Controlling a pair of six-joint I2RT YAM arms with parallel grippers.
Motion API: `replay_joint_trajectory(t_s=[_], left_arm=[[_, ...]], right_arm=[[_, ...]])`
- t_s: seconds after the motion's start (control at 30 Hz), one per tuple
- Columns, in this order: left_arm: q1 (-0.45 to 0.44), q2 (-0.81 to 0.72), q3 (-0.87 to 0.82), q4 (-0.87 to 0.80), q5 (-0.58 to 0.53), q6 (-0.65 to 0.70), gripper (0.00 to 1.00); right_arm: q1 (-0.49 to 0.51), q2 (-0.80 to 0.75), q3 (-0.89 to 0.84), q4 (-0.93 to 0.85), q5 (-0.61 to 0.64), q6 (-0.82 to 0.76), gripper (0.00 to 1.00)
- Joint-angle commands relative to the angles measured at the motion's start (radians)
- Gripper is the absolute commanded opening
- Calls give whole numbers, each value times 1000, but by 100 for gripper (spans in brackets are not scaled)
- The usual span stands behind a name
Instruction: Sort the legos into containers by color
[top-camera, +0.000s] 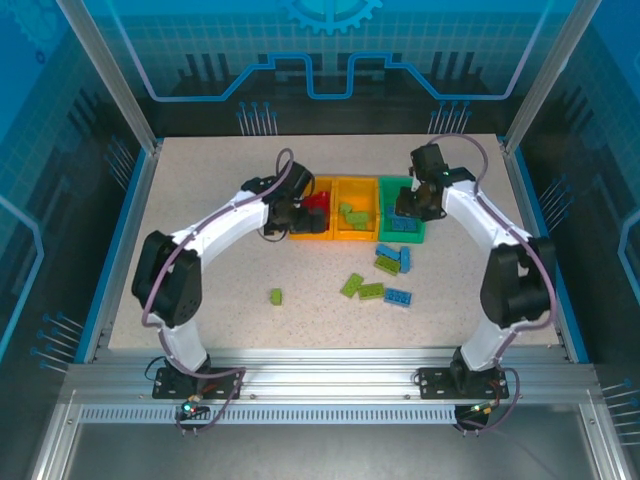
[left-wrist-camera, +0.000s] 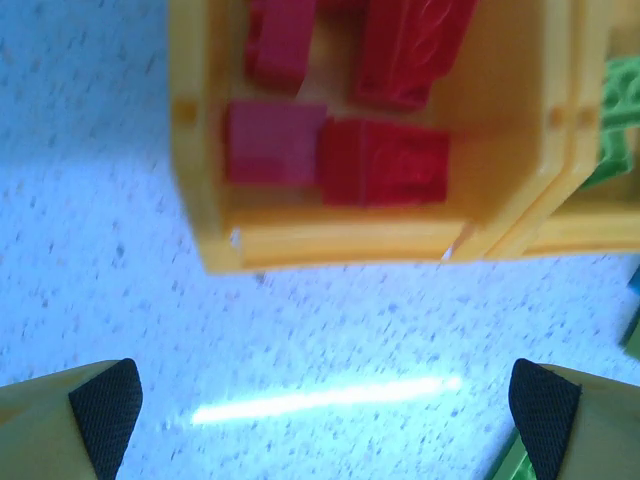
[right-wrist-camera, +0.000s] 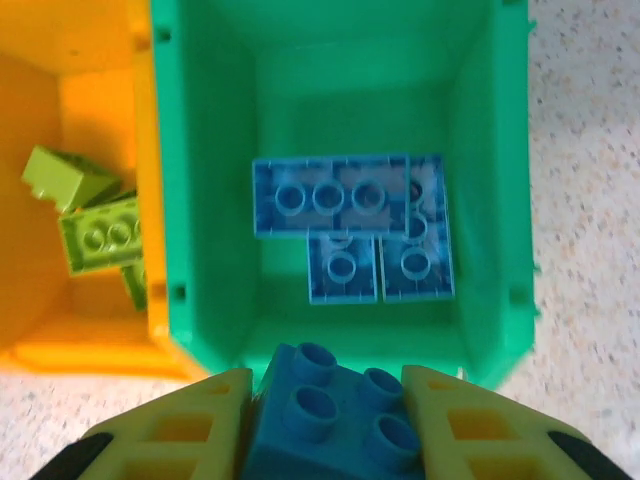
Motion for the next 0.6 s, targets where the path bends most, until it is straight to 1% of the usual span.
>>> replay_joint_trajectory(t_s=[0.0,0.13,0.23,0.33,0.4,0.43,0.57], left_arm=[[-9,-96,-133,8,-24,-56,99],[-23,-181,-268,-7,-30,-102,99],[-44,-239,-350,-5,-22,-139,99],[-85,-267,-406,-12,-24,-167,99],[-109,-274,-436,-21,-25,-184,99],[-119,-277,-452,-23,-23,-193,99],[-155,-286,-509,-22,-24,-237,98]], right_arm=[[-30,116,109,-63,4,-39,29],[-34,201,197,-83,24,-54,30],[-42,240,238,-94,29,-58,35],[-43,257,270,-113,17,-60,49],[-43,246,271,-113,6,-58,63],[-43,238,269,-113,3,-58,68],[-44,189,255,-113,-14,-57,76]])
